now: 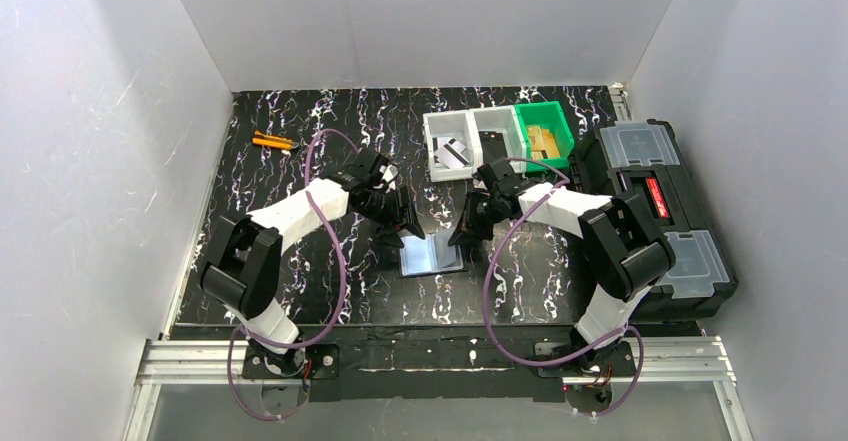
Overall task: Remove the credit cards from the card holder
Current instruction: Remove the credit card from the card holder.
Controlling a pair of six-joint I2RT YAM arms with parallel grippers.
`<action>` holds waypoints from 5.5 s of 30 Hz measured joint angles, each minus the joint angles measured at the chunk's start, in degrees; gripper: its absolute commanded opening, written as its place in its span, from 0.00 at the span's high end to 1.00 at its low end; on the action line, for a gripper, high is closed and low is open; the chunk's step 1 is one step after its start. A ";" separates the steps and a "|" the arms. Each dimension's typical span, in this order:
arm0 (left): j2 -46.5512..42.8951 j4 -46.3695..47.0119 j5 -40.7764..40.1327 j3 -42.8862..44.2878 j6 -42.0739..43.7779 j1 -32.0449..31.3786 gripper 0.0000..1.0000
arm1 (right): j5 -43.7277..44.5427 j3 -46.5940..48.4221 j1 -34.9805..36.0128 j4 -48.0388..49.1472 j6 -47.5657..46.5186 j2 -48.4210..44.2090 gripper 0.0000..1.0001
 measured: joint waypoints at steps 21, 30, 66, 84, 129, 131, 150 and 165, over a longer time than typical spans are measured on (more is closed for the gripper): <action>3.58 2.38 -3.02 -7.13 1.42 1.38 0.97 | -1.79 1.77 -0.55 -4.59 -4.02 -0.02 0.87; 4.50 4.07 -1.99 -7.45 1.42 1.38 0.97 | -5.35 5.90 5.05 -3.23 -0.09 0.44 0.60; -1.33 -5.99 -3.82 4.87 3.63 -2.45 0.62 | 2.84 9.31 3.54 -10.21 -3.17 -4.15 0.30; 16.44 -0.02 0.31 12.02 1.81 -8.26 0.68 | 8.41 2.32 1.73 -13.60 -5.20 -3.76 0.64; 17.77 2.89 -2.86 8.96 2.27 -8.07 1.00 | 14.95 6.71 6.32 -18.95 -6.16 3.02 0.99; 17.35 2.75 -3.41 8.68 2.27 -8.07 0.99 | 14.73 6.95 6.32 -19.15 -5.97 3.23 0.99; 10.49 8.15 -2.34 -0.35 -0.42 -5.79 0.81 | 9.46 7.76 5.90 -18.38 -4.68 5.46 0.99; 10.60 12.79 0.37 -2.10 -0.94 -5.57 0.85 | 9.38 7.76 5.90 -18.38 -4.68 5.51 0.99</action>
